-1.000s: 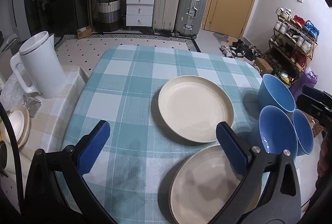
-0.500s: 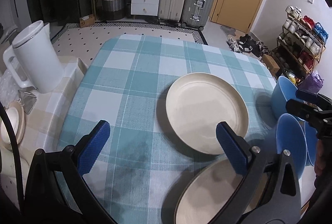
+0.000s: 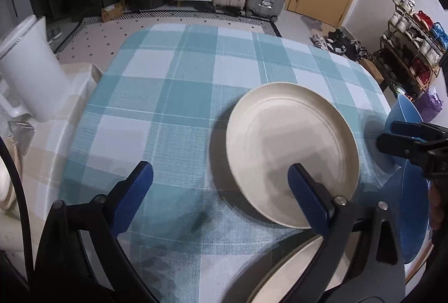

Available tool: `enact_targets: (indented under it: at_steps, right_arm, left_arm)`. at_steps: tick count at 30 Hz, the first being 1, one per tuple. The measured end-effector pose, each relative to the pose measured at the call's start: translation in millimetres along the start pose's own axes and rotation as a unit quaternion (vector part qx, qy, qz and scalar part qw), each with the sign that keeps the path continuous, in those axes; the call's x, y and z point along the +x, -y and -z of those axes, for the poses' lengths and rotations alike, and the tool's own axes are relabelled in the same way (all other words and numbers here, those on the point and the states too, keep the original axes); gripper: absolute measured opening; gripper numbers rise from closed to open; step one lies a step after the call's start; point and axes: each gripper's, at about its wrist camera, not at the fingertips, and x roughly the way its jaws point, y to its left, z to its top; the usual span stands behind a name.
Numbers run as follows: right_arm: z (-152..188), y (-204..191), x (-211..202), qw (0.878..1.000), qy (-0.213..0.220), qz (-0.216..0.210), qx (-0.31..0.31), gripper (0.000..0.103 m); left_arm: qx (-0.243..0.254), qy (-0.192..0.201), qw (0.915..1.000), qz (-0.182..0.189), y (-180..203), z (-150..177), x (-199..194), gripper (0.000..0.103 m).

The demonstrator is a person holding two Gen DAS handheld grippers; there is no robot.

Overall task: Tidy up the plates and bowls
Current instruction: 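Close the left tool on the remaining plate rim while the right tool grips it too, then lift the cream plate with the left tool, tilting it up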

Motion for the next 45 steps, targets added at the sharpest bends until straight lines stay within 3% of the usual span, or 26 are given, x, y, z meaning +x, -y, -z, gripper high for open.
enact_targets:
  at_steps: [3,7,9,12,20,25,45]
  right_arm:
    - [-2.7,4.6,14.3,1.000,-0.020,-0.008,0.004,0.084]
    - [-5.4,6.5,32.5,0.999,-0.039,-0.009,0.000,0.077]
    - [-5.2,6.1,39.6,0.999,-0.049,-0.007,0.000,0.066]
    - [-5.0,5.3,47.8,0.998,-0.056,-0.005,-0.002,0.060]
    - [-3.4,4.9,58.4,0.998,-0.067,0.001,-0.011,0.045]
    - [-0.4,3.8,63.2,0.998,-0.069,0.007,-0.014,0.032]
    - [9.9,-13.9,32.3,0.997,0.009,0.035,-0.069,0.030]
  left_arm:
    - [0.007,-0.012,0.9999,-0.001,2.2,-0.4,12.1,0.087]
    - [0.013,-0.023,0.9996,0.004,6.7,0.3,24.9,0.077]
    - [0.017,-0.028,0.9994,0.006,9.7,0.1,31.0,0.071]
    - [0.018,-0.034,0.9992,0.011,12.8,1.1,38.1,0.063]
    - [0.025,-0.059,0.9976,0.027,21.5,7.5,57.4,0.029]
    - [0.037,-0.057,0.9976,0.008,25.4,10.5,64.8,0.019]
    - [0.038,-0.011,0.9992,-0.002,23.8,10.1,28.6,0.018]
